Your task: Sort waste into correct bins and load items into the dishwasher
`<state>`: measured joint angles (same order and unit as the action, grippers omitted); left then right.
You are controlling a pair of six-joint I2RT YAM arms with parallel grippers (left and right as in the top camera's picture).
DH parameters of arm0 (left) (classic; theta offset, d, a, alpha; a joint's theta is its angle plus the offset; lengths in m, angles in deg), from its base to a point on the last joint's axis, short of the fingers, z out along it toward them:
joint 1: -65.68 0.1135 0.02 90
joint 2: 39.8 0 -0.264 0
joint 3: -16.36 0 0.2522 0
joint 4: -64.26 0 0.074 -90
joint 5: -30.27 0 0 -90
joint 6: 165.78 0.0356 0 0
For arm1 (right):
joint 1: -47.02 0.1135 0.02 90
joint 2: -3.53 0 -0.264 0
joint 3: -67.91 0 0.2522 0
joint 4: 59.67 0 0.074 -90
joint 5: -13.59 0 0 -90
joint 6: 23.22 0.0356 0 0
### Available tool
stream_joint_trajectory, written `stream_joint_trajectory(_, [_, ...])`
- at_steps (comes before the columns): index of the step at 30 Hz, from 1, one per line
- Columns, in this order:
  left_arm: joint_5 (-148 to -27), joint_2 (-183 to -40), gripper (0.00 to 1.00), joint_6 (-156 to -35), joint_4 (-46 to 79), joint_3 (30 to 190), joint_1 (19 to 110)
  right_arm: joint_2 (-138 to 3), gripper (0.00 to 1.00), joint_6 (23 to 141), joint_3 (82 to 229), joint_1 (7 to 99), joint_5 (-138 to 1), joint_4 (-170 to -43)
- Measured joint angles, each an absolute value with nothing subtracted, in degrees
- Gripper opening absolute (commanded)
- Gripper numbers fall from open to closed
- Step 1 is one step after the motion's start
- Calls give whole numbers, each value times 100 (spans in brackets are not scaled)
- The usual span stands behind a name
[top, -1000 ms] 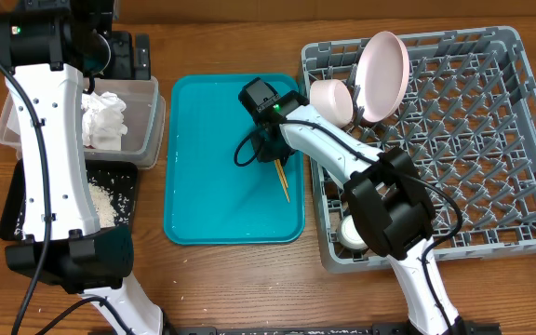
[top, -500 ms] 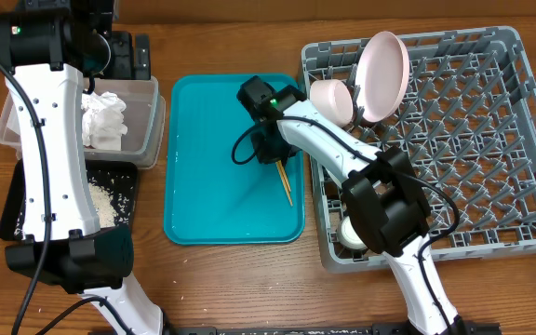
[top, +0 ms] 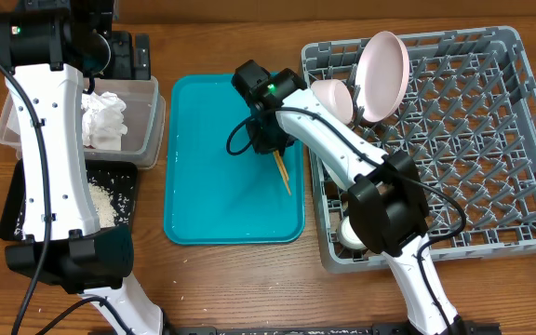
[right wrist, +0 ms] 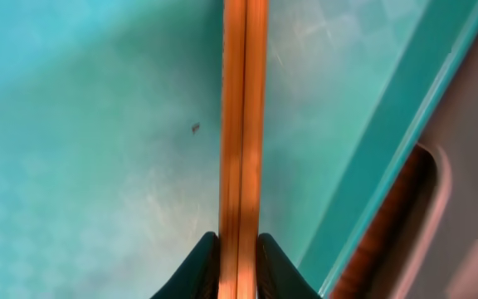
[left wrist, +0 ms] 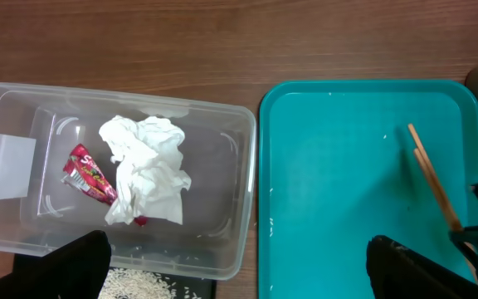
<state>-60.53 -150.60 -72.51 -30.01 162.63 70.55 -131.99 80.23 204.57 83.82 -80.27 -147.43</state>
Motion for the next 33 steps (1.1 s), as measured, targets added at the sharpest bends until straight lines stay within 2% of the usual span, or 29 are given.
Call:
stream_joint_trajectory(14, [-6053,-15060,100,-7251,-3003,16263,7055,-13206,16,8021,23158,8382,-8036,-16599])
stream_joint_trajectory(28, [-6051,-15060,100,-7251,-3001,16263,7055,-13206,17,8025,23545,8382,-7996,-16948])
stream_joint_trajectory(30, [-6051,-15060,100,-7251,-3003,16263,7055,-13206,29,8027,23541,8386,-7911,-16800])
stream_joint_trajectory(33, [-6053,-15060,100,-7251,-3003,16263,7055,-13206,40,8062,23438,8408,-7767,-16465])
